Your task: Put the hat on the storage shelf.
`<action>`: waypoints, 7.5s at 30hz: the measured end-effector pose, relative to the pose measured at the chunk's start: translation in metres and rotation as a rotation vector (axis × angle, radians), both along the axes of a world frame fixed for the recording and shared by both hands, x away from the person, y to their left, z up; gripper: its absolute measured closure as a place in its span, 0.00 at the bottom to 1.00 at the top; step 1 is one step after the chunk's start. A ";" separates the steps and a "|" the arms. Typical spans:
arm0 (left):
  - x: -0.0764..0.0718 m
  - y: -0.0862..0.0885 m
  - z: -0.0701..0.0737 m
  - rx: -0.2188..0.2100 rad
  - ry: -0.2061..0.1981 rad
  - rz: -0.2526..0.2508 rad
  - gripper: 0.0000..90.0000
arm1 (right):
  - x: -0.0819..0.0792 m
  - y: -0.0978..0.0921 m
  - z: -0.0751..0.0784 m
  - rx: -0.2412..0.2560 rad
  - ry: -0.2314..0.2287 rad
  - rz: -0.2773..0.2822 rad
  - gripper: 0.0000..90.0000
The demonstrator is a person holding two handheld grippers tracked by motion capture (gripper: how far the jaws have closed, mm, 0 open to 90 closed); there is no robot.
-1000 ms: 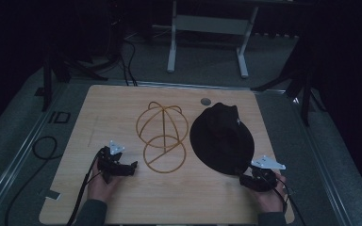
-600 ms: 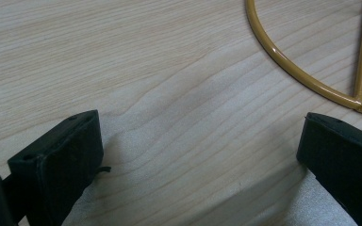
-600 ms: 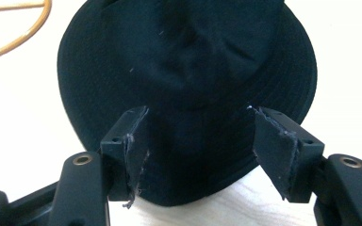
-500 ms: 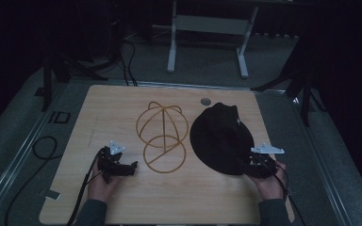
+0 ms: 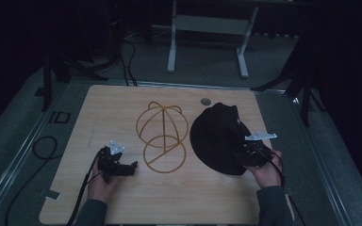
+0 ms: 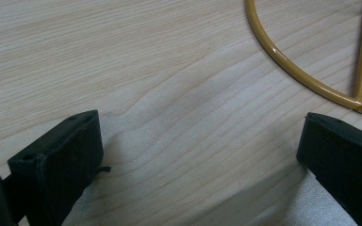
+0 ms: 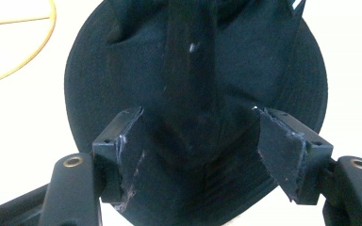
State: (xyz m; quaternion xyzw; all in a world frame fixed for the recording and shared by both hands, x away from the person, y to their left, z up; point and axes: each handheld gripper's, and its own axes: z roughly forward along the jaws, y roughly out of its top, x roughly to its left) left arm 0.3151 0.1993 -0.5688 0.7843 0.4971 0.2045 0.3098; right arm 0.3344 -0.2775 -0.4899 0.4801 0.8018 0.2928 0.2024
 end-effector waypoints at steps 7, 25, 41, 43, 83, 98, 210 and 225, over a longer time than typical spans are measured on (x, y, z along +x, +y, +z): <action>0.000 0.000 0.000 0.000 0.001 0.001 0.01 | 0.016 0.006 0.005 -0.033 0.043 0.015 0.39; 0.000 0.000 0.000 -0.001 0.001 0.003 0.01 | 0.051 0.026 0.014 -0.075 0.206 0.017 0.45; 0.000 -0.001 0.000 -0.001 -0.001 0.006 0.01 | 0.075 0.027 0.019 -0.078 0.298 0.036 0.61; 0.000 -0.001 0.000 -0.001 0.000 0.006 0.01 | 0.079 0.029 0.020 -0.090 0.313 0.041 0.69; 0.000 -0.002 0.000 -0.001 0.000 0.008 0.01 | 0.096 0.065 0.077 -0.286 0.268 0.193 0.98; 0.000 -0.002 0.000 0.000 0.001 0.008 0.01 | 0.094 0.071 0.101 -0.245 0.217 0.236 0.98; 0.001 -0.002 0.000 0.002 -0.001 0.007 0.01 | 0.051 0.036 0.213 0.030 -0.032 0.365 0.98; 0.001 -0.002 0.000 0.002 -0.001 0.006 0.01 | 0.043 0.034 0.225 0.063 -0.049 0.413 0.98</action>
